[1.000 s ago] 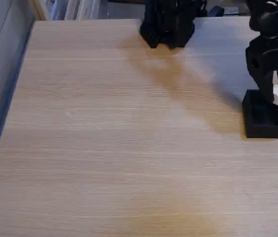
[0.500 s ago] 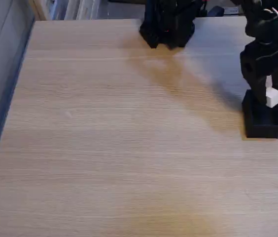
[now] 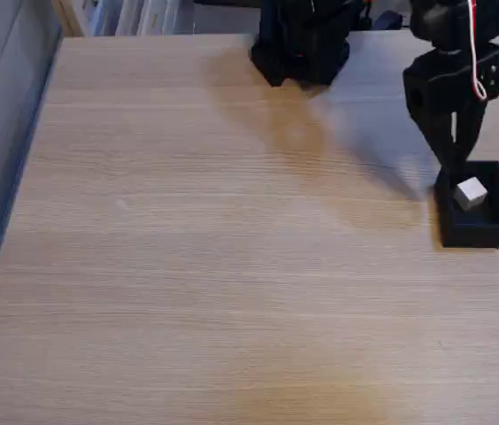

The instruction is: Pick a white block and place it in the black box.

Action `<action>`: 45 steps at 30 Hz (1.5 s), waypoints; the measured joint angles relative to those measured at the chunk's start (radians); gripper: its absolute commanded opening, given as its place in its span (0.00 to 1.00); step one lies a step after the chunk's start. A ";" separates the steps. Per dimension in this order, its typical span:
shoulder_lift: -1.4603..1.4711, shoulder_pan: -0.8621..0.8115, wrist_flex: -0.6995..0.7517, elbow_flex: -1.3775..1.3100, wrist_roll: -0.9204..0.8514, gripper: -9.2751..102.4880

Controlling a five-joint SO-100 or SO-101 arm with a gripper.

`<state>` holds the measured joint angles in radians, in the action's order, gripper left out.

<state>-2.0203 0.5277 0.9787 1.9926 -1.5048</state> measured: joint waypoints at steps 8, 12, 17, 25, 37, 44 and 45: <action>-0.390 -0.225 -0.095 0.448 -0.176 0.08; -0.575 -0.330 -0.025 0.615 -0.187 0.08; -0.848 -0.411 0.086 0.839 -0.173 0.08; -1.272 -0.503 0.295 1.094 -0.140 0.08; -1.305 -0.512 0.362 1.100 -0.101 0.08; -1.305 -0.509 0.362 1.100 -0.101 0.08; -1.305 -0.509 0.362 1.100 -0.101 0.08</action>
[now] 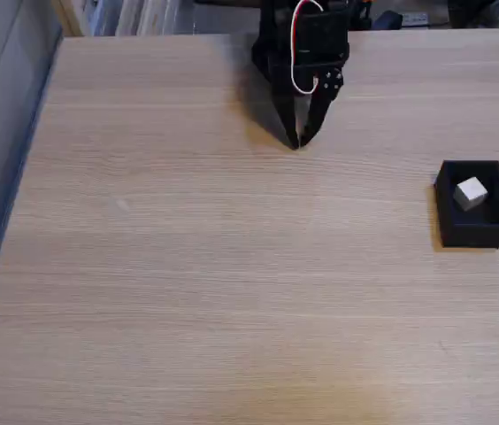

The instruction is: Pick a white block and place it in the black box.

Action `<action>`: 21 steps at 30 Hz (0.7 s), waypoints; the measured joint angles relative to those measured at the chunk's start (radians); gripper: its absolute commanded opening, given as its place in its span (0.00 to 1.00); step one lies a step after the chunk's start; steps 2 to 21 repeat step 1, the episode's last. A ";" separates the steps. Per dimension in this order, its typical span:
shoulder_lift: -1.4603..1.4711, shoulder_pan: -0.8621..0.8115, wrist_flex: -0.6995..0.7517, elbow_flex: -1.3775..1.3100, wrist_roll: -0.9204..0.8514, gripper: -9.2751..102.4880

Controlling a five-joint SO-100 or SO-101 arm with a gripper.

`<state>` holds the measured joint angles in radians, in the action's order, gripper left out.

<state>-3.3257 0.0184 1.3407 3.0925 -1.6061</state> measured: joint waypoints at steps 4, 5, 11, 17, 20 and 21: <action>0.000 0.000 0.000 0.000 0.000 0.08; 0.000 0.000 0.000 0.000 0.000 0.08; 0.000 0.000 0.000 0.000 0.000 0.08; 0.000 0.000 0.000 0.000 0.000 0.08; 0.000 0.000 0.000 0.000 0.000 0.08; 0.000 0.000 0.000 0.000 0.000 0.08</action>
